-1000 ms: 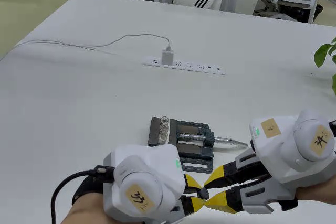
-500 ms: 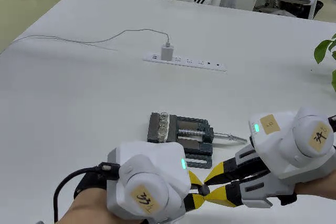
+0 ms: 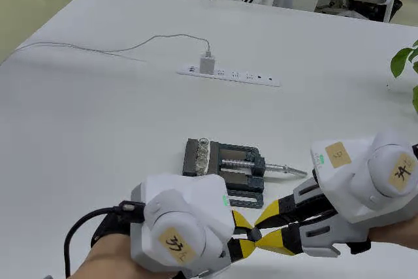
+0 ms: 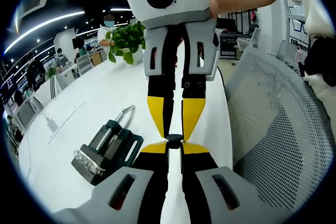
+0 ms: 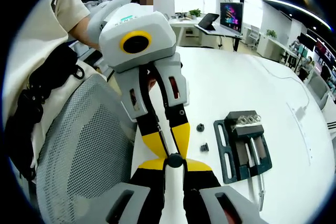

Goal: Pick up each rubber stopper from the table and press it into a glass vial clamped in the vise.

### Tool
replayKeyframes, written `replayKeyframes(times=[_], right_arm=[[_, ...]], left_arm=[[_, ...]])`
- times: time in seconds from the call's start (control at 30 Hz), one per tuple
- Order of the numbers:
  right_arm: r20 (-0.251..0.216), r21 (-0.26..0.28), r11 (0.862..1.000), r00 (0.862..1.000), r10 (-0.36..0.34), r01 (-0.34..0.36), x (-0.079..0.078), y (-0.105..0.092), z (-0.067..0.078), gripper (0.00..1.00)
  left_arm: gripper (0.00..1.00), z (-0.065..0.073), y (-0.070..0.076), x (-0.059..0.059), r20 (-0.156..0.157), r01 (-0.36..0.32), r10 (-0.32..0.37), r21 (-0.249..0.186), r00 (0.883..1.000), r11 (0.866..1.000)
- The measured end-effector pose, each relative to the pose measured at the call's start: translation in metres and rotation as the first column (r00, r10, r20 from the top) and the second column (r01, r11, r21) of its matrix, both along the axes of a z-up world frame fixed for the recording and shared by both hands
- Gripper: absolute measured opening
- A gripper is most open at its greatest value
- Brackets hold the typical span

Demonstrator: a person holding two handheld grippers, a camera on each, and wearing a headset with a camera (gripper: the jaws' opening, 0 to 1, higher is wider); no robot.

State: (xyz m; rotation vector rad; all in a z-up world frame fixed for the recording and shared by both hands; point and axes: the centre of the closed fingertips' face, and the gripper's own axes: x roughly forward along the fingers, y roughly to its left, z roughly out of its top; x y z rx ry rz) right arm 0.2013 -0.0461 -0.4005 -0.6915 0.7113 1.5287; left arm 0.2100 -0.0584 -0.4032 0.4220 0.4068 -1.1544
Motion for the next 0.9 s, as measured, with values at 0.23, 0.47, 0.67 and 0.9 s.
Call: replayKeyframes(times=[0.23, 0.47, 0.67, 0.9], right_arm=[[0.002, -0.006, 1.0, 1.0, 0.013, -0.013, -0.001, 0.002, -0.001, 0.08], [0.008, -0.003, 1.0, 1.0, 0.009, -0.009, 0.004, 0.004, 0.0, 0.08], [0.015, -0.003, 1.0, 1.0, 0.019, -0.019, 0.005, 0.005, -0.002, 0.08], [0.021, -0.005, 1.0, 0.999, 0.026, -0.026, 0.007, 0.007, -0.003, 0.08]], left_arm=[[0.05, -0.001, 0.002, 0.0, -0.011, -0.018, 0.018, -0.017, 1.0, 1.0], [0.26, -0.007, 0.015, 0.006, -0.012, -0.085, 0.085, -0.025, 0.996, 0.996], [0.46, -0.014, 0.039, 0.018, -0.044, -0.213, 0.211, -0.062, 0.977, 0.975], [0.7, -0.017, 0.067, 0.026, -0.099, -0.351, 0.341, -0.111, 0.935, 0.93]])
